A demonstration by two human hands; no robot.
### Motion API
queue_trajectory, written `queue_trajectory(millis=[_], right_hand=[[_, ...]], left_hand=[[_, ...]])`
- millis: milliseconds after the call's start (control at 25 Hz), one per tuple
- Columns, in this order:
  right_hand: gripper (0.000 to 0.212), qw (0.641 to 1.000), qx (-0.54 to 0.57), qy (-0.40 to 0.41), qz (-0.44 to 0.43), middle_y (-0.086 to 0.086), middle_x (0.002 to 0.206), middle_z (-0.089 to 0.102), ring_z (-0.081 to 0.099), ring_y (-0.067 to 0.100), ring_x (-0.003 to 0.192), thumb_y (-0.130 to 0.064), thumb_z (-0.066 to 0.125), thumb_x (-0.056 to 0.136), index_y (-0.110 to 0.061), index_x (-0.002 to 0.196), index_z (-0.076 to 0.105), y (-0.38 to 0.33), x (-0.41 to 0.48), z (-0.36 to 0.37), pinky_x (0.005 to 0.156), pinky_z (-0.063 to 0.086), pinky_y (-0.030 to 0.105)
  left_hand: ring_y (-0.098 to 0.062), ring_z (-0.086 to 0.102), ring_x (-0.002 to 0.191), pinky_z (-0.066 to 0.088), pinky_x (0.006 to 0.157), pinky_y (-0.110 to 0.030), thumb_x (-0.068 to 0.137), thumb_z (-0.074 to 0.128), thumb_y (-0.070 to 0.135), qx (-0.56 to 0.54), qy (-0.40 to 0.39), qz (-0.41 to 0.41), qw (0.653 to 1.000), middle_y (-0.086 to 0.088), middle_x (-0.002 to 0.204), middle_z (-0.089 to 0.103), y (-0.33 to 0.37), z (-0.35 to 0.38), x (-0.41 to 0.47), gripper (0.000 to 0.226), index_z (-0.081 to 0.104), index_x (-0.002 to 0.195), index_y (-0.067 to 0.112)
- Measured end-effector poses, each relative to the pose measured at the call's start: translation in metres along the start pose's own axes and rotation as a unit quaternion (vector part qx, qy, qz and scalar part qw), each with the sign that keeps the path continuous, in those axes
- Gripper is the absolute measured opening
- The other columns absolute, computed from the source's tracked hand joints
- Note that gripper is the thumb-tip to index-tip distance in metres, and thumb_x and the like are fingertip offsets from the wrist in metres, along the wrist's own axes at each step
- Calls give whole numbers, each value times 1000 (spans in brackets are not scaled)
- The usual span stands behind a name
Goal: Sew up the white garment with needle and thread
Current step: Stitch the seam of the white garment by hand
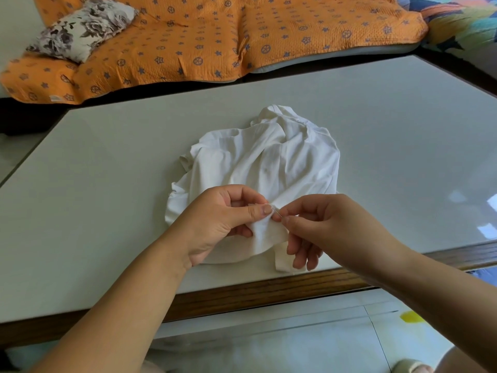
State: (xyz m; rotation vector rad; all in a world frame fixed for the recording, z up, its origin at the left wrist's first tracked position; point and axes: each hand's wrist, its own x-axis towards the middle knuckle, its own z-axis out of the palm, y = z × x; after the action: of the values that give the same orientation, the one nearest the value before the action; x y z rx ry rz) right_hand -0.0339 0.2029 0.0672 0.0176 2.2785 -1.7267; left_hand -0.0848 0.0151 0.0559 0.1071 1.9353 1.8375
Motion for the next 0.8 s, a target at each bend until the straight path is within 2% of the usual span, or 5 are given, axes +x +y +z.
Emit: queue_trajectory(millis=[400, 600, 800], right_hand=[[18, 1000, 7, 5, 11, 8, 60, 69, 65, 20, 50, -5, 55, 95, -14, 93, 71, -1, 1, 1, 49, 49, 21], [12, 1000, 5, 20, 14, 8, 60, 70, 66, 19, 49, -8, 57, 96, -10, 93, 69, 2, 3, 4, 47, 50, 22], [13, 999, 12, 50, -2, 6, 66, 73, 69, 20, 54, -16, 57, 98, -9, 92, 65, 4, 7, 8, 50, 53, 24]], left_hand=[[-4, 65, 69, 51, 56, -18, 66, 76, 20, 5, 4, 12, 1000, 0, 76, 73, -1, 0, 0, 18, 70, 81, 12], [-9, 64, 72, 51, 59, -19, 70, 78, 18, 68, 25, 56, 996, -6, 80, 75, -4, 4, -1, 12, 73, 80, 12], [-12, 62, 69, 52, 60, -22, 78, 78, 11, 98, 52, 76, 991, 1, 70, 69, -8, 10, 1, 7, 71, 80, 12]])
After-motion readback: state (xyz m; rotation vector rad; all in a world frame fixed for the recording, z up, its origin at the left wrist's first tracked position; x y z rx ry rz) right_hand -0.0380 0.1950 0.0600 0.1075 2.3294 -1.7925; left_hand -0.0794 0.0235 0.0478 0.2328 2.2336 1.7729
